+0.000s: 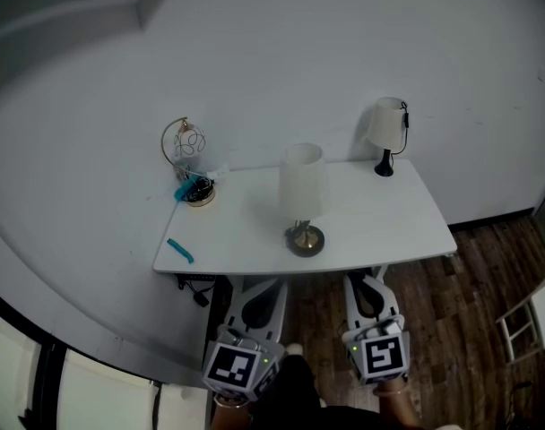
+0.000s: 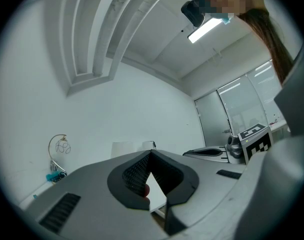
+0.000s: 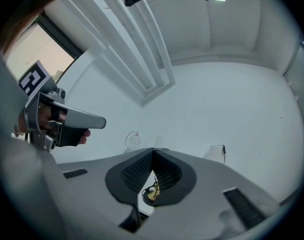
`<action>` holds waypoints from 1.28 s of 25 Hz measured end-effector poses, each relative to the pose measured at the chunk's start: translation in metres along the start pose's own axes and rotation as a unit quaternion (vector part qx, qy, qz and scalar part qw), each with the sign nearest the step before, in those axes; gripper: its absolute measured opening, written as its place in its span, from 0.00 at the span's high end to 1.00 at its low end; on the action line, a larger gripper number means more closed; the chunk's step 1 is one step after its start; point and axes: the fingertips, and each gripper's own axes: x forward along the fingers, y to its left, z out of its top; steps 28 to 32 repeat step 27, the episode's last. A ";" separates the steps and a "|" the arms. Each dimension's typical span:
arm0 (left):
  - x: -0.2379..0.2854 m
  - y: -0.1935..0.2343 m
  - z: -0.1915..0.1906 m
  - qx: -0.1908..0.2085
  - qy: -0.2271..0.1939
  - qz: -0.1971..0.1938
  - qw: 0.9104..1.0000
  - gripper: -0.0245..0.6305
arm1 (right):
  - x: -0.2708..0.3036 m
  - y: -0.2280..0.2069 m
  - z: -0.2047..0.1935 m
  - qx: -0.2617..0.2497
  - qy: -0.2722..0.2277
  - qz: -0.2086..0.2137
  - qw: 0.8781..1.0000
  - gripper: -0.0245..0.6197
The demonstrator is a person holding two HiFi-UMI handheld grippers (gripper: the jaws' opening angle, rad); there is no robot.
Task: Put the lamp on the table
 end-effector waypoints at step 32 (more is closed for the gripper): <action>-0.006 -0.020 -0.010 0.003 0.013 -0.013 1.000 0.96 | -0.024 -0.012 -0.005 0.000 0.008 -0.015 1.000 0.97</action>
